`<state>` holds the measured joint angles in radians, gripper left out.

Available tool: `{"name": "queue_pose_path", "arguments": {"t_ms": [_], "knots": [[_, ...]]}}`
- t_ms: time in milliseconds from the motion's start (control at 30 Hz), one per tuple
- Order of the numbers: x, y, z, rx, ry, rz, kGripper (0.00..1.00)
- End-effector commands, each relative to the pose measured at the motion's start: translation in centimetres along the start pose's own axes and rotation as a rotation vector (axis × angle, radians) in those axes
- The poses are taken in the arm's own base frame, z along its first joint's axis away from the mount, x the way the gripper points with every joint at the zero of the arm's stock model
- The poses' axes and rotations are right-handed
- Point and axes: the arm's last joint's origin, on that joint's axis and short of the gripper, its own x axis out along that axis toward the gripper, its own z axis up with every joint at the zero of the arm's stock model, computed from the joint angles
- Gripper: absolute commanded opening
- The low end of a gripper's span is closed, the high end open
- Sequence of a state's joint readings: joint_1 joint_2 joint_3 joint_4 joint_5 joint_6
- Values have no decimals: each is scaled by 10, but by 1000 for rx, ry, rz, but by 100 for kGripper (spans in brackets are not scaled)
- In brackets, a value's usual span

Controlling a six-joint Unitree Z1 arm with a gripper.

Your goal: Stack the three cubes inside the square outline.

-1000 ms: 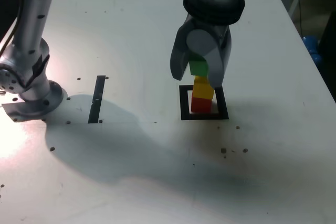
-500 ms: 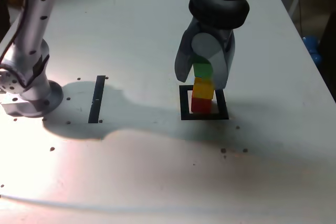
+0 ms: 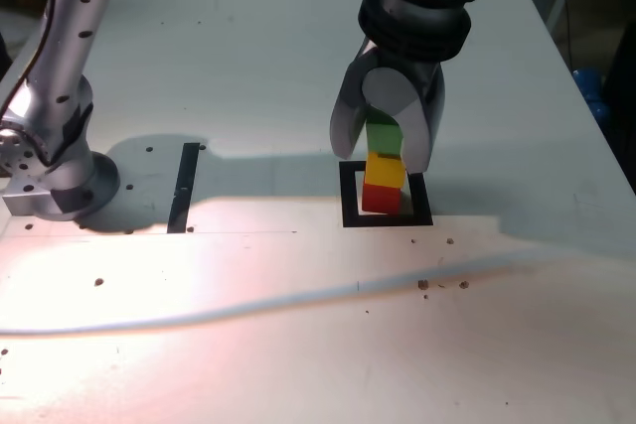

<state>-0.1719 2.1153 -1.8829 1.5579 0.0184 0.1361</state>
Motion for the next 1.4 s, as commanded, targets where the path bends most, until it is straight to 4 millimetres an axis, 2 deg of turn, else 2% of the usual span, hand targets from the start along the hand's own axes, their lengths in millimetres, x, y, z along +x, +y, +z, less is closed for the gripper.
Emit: {"name": "queue_pose_path", "arguments": {"t_ms": [0,267,400,600,767,933,1367], "knots": [[3,1,0,-2,13,-4,100],[0,2,-4,-4,4,4,100],[-11,2,-16,-13,-21,28,100],[-32,-2,-61,-65,-68,80,100],[-34,-7,-100,-114,-65,95,100],[-20,-12,-131,-161,-41,90,100],[52,-24,-192,-252,-33,33,100]]}}
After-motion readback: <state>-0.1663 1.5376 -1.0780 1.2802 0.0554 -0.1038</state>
